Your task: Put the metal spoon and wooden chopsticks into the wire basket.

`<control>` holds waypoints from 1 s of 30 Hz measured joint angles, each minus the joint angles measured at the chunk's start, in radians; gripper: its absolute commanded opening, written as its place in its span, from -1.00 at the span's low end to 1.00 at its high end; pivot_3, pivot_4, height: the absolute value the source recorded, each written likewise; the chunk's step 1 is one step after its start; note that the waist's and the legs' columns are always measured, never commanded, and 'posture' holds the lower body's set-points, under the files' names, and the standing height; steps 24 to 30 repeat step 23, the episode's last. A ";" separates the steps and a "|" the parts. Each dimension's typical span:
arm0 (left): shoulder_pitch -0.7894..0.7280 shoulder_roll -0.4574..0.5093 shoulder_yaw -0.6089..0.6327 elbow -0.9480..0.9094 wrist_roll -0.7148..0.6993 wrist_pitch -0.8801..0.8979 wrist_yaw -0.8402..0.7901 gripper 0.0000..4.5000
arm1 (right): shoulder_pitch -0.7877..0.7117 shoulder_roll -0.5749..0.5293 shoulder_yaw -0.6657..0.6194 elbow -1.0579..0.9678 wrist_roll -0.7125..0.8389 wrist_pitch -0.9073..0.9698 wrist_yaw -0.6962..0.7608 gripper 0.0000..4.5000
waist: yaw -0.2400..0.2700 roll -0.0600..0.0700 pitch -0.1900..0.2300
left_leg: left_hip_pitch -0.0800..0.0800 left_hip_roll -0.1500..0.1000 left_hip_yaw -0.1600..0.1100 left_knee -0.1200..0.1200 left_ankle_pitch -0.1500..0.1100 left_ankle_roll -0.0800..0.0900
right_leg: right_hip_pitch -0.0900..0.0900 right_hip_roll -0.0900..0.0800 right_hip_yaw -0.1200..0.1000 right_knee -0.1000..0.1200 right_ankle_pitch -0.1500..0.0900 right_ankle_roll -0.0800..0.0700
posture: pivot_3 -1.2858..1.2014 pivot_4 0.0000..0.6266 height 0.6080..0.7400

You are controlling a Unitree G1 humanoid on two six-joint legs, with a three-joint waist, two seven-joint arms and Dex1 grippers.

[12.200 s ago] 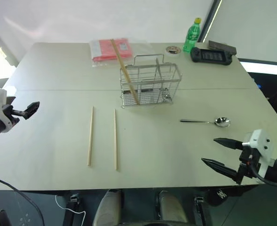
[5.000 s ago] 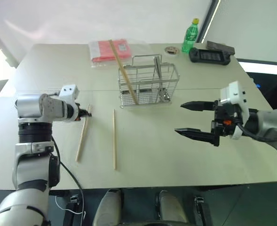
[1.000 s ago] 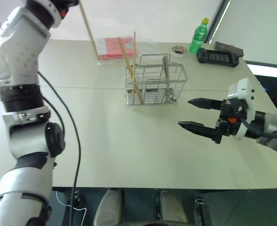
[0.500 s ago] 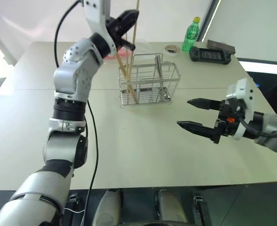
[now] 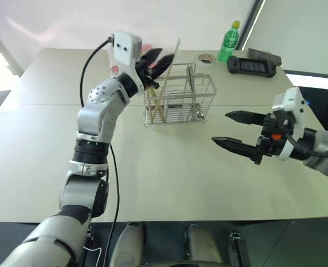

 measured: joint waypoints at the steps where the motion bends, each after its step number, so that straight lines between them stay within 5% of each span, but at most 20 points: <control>1: 0.002 0.000 0.003 -0.008 0.000 0.007 0.006 0.55 | -0.001 0.000 0.001 0.001 0.000 0.000 0.000 1.00 | 0.000 0.000 0.000 | 0.000 0.000 0.000 0.000 0.000 0.000 | 0.000 0.000 0.000 0.000 0.000 0.000 | 0.03 -0.52 0.72; 2: 0.006 0.000 0.009 -0.020 -0.003 0.016 0.011 0.73 | -0.002 0.000 0.001 0.002 0.000 0.000 0.000 1.00 | 0.000 0.000 0.000 | 0.000 0.000 0.000 0.000 0.000 0.000 | 0.000 0.000 0.000 0.000 0.000 0.000 | 0.03 -0.52 0.72; 9: -0.020 0.108 0.044 -0.062 -0.019 0.096 0.005 0.73 | -0.017 0.001 0.007 0.016 -0.010 -0.002 0.005 1.00 | -0.005 0.000 0.000 | 0.000 0.000 0.000 0.000 0.000 0.000 | 0.000 0.001 0.000 0.000 0.000 0.000 | 0.03 -0.52 0.72; 15: -0.016 0.557 0.066 -0.088 -0.019 0.131 -0.333 0.73 | -0.018 0.005 0.027 0.050 -0.057 -0.023 0.035 1.00 | -0.033 0.002 0.000 | 0.003 0.001 0.001 -0.006 0.000 0.000 | -0.001 0.001 0.001 0.000 0.000 -0.001 | 0.03 -0.52 0.72; 19: 0.189 0.786 0.070 -0.168 -0.034 0.116 -0.614 0.73 | -0.017 0.006 0.037 0.084 -0.096 -0.052 0.065 1.00 | -0.028 0.004 0.000 | 0.004 0.002 0.001 -0.008 0.000 0.000 | -0.001 0.001 0.001 0.000 -0.002 -0.004 | 0.03 -0.52 0.72; 23: 0.346 0.859 0.093 -0.243 -0.062 0.123 -0.721 0.73 | -0.011 0.006 0.046 0.123 -0.141 -0.080 0.094 1.00 | -0.015 0.003 0.001 | 0.002 0.003 0.001 -0.006 0.000 -0.001 | -0.001 0.000 0.000 -0.002 -0.003 -0.007 | 0.03 -0.52 0.72; 30: 0.346 0.859 0.093 -0.243 -0.062 0.123 -0.721 0.73 | -0.011 0.006 0.046 0.123 -0.141 -0.080 0.094 1.00 | -0.015 0.003 0.001 | 0.002 0.003 0.001 -0.006 0.000 -0.001 | -0.001 0.000 0.000 -0.002 -0.003 -0.007 | 0.03 -0.52 0.72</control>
